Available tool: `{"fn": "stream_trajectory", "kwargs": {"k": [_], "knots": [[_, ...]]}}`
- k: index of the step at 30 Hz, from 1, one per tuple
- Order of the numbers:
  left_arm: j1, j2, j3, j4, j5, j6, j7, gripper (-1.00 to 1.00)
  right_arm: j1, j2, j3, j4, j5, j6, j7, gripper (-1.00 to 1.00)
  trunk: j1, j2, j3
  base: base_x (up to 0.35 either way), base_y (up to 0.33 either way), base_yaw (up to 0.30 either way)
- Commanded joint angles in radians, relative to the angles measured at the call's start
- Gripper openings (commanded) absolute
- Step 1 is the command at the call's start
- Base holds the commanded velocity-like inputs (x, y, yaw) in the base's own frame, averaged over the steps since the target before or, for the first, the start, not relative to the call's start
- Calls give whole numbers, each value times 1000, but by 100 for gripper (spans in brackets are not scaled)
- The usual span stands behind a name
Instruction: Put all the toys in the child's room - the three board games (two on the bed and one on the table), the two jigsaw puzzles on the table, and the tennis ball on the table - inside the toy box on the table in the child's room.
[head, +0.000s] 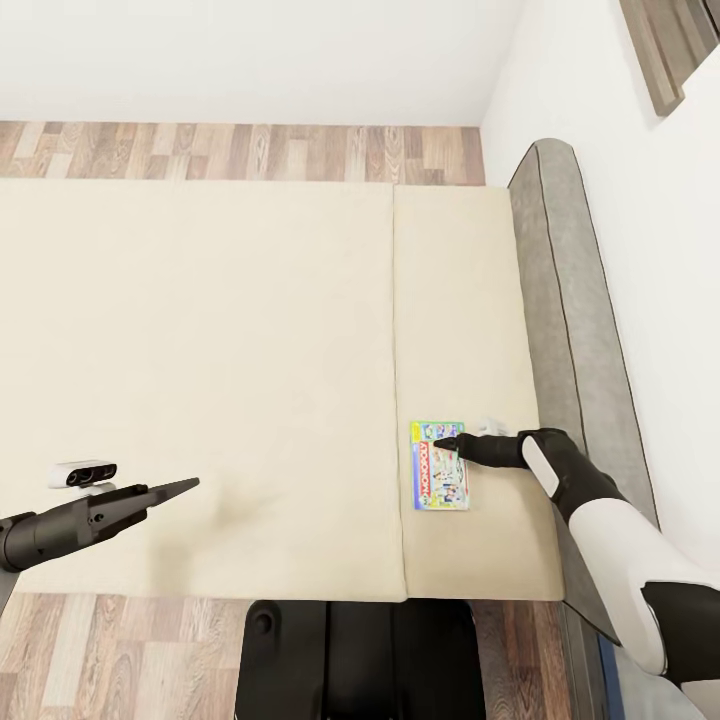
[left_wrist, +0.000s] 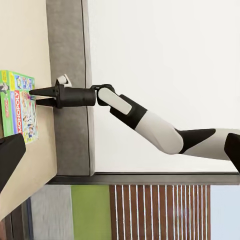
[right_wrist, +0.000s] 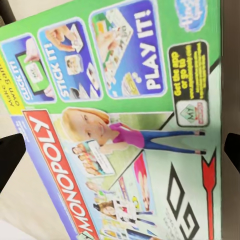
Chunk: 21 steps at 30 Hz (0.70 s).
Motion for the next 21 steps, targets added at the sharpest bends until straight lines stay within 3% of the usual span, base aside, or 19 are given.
{"fn": "stream_trajectory", "kwargs": {"k": [1,13,14,21], "knots": [[0,0,0,0,-1,11,-4,100,0,0,1,-1,-3,5,1,100,1,-2,-1,0,0,0],[0,0,0,0,-1,11,-4,100,0,1,1,1,-4,6,1,100,1,-2,-1,0,0,0],[0,0,0,0,-1,11,-4,100,2,16,1,2,-3,7,2,100,1,-2,-1,0,0,0],[0,0,1,0,-1,11,-4,100,7,28,0,4,-4,6,2,100,1,-2,-1,0,0,0]]}}
